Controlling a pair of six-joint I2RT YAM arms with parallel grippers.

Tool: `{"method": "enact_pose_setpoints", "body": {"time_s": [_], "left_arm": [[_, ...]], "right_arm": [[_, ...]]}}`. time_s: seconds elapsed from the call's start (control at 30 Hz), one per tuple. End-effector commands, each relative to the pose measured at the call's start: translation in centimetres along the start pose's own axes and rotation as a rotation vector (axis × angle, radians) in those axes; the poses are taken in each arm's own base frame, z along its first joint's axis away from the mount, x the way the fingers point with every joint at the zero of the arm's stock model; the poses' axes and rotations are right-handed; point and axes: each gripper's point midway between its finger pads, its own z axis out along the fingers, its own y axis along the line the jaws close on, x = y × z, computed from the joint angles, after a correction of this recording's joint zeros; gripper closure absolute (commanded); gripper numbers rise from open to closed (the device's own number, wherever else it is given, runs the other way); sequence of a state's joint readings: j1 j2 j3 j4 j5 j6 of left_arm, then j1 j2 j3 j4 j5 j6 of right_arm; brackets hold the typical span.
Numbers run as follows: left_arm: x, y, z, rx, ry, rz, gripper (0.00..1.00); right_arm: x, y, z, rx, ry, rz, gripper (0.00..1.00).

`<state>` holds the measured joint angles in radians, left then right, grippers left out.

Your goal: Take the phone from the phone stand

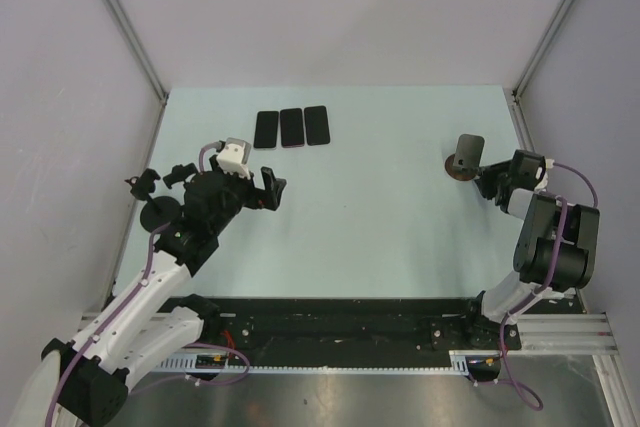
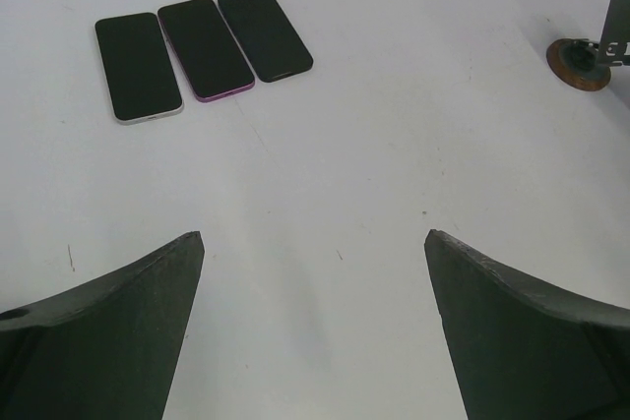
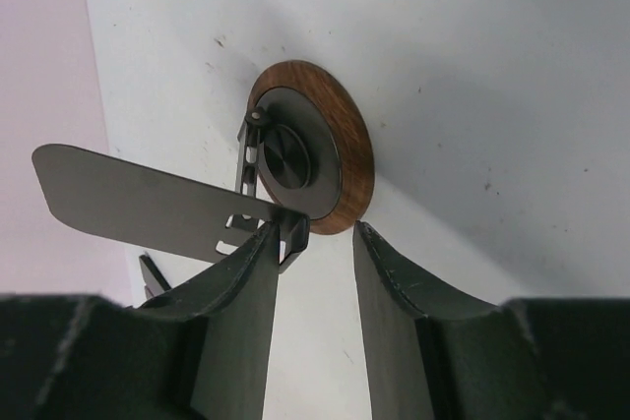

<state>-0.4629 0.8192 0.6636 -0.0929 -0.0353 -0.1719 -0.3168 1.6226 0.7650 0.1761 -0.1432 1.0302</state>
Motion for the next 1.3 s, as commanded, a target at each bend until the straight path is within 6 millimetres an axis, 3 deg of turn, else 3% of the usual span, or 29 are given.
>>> {"method": "enact_pose_setpoints", "body": {"time_s": [0.0,0.1,0.13,0.27,0.47,0.7,0.73,0.8,0.83,0.93,0.97,1.17,1.27], "left_arm": [[-1.3,0.0,-0.1,-0.004,-0.033,0.031,0.0],[-1.2,0.0,0.0,-0.005,-0.029,0.029,0.0],[-1.2,0.0,0.0,-0.005,-0.027,0.031,0.0],[-0.9,0.0,0.3,-0.004,-0.013,0.028,0.0],[-0.1,-0.5,0.9,0.02,0.02,0.003,0.0],[0.5,-3.2,1.3,0.121,0.067,-0.069,0.0],[0.6,-3.6,1.3,0.134,0.072,-0.074,0.0],[0.4,-4.7,1.4,0.161,0.078,-0.083,0.0],[0.4,-5.1,1.4,0.169,0.082,-0.085,0.0],[0.3,-6.2,1.5,0.199,0.09,-0.086,0.01],[0.3,-6.9,1.4,0.218,0.091,-0.083,0.02],[0.2,-8.2,1.7,0.259,0.108,-0.071,0.09],[0.7,-8.9,1.9,0.297,0.138,-0.067,0.13]], "right_arm": [[-0.9,1.9,0.7,-0.113,-0.028,0.076,0.6],[-0.5,1.3,1.2,-0.103,-0.01,0.09,0.68],[-0.4,1.1,1.2,-0.1,-0.008,0.096,0.78],[0.4,1.5,0.3,-0.134,0.02,0.11,1.0],[4.4,3.1,-2.7,-0.227,0.147,0.113,1.0],[13.4,7.0,-7.1,-0.311,0.329,0.005,1.0],[16.4,7.9,-8.5,-0.335,0.389,-0.023,1.0],[18.7,8.6,-9.5,-0.352,0.42,-0.04,1.0],[21.0,9.1,-10.7,-0.368,0.47,-0.05,1.0],[24.0,10.0,-12.3,-0.406,0.521,-0.063,1.0],[26.0,10.2,-13.4,-0.423,0.564,-0.071,1.0],[32.0,9.8,-16.5,-0.452,0.704,-0.105,1.0],[33.4,9.8,-17.4,-0.466,0.74,-0.112,1.0]]}}
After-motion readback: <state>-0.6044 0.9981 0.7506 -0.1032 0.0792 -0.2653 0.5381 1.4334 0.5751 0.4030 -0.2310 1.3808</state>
